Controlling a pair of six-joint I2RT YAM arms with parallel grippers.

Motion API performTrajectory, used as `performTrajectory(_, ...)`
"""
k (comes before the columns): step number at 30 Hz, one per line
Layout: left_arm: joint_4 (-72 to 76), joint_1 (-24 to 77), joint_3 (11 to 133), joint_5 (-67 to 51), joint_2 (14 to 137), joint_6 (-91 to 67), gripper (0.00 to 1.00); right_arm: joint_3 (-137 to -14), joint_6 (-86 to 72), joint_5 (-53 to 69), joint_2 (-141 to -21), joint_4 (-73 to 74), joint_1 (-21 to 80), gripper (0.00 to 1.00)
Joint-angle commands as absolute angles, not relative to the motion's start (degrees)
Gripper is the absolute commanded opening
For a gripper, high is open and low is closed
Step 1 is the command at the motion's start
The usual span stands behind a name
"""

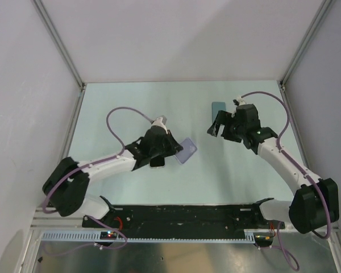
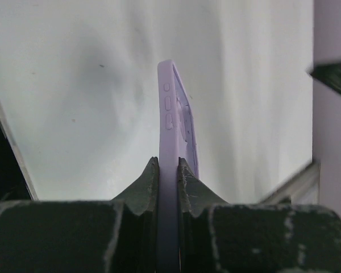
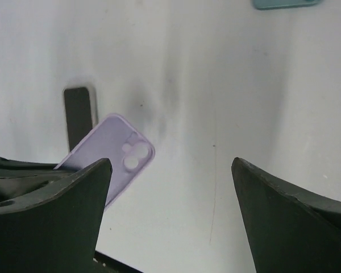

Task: Put the phone into the phone case

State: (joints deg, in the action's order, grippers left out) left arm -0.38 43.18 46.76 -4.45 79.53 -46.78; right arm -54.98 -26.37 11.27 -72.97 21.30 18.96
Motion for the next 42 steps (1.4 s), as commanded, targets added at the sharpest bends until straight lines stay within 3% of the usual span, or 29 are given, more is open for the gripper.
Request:
performTrajectory(1, 19.16, 47.07, 44.23, 20.15, 83.43, -66.1, 0.0, -53.78, -34.73, -1.84, -70.02, 23.04, 19.11, 0.92)
performTrajectory(7, 21.78, 52.25, 44.19, 32.79, 87.08, -69.22, 0.05, -53.0, -34.89, -4.21, -72.07, 23.12, 19.17, 0.92)
performTrajectory(20, 18.61, 57.71, 37.3, 32.9, 86.93, -70.9, 0.59, -52.95, -34.45, -2.58, -76.01, 19.59, 18.89, 0.92)
performTrajectory(25, 15.84, 57.87, 33.04, 34.56, 81.35, -69.91, 0.61, -53.57, -34.13, -2.74, -78.16, 18.96, 18.88, 0.92)
performTrajectory(31, -0.71, 56.88, 35.83, 39.07, 72.75, -61.95, 0.65, -57.02, -30.31, -4.86, -83.75, 17.74, 18.06, 0.91)
performTrajectory(42, -9.45, 42.66, 38.53, 15.61, 61.84, -46.61, 0.68, -79.11, -15.07, -11.06, -106.02, 20.13, 15.95, 0.99)
